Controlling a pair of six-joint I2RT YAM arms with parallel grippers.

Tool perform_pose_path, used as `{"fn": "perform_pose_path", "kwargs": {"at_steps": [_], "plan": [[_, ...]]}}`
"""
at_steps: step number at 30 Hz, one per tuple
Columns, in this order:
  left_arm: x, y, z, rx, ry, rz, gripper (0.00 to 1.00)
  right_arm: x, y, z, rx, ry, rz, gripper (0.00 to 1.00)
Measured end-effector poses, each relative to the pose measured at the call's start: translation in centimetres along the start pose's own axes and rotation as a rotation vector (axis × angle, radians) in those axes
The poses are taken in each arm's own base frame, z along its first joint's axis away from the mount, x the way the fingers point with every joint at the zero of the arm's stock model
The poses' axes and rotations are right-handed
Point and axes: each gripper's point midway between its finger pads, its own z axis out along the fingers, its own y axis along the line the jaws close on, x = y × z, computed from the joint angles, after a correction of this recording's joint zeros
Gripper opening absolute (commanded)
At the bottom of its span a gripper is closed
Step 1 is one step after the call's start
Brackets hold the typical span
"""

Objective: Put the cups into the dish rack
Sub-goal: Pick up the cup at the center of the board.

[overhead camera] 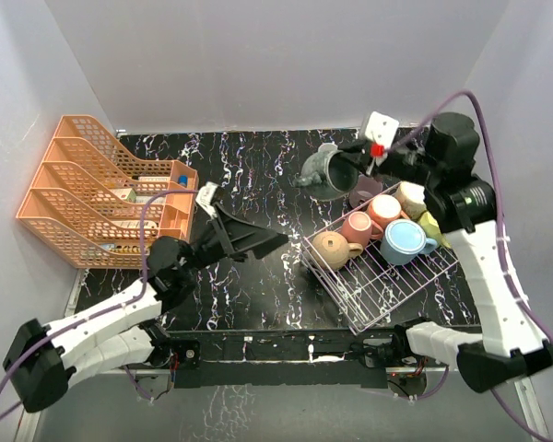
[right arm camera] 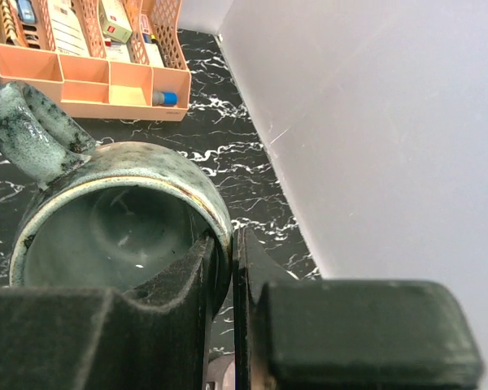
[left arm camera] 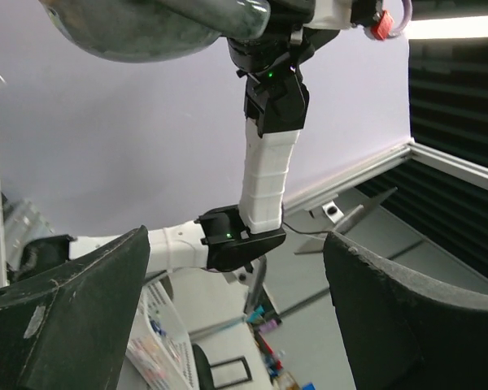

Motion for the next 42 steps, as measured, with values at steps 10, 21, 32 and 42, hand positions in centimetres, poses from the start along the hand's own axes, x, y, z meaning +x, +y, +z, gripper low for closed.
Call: {"fn": "perform_pose_path", "kwargs": {"at_steps": [10,21,32,42], "plan": [[4.3,-0.3,4.6,0.103,0.057,-0.093,0.87,-2.5,3.6,-4.2,0.055,-0.113,-0.267,0.08],[5.7,0.0,5.2,0.115,0.075,-0.125,0.86,-3.7,7.0,-6.7,0.076,-0.214,-0.525,0.08],[6.8,1.8,5.4,0.061,0.124,-0.151,0.80,-3.4,9.6,-7.7,0.060,-0.267,-0.792,0.08],[7.9,3.4,6.8,0.027,0.165,-0.183,0.69,-2.9,11.1,-7.9,0.040,-0.296,-0.906,0.08]]}}
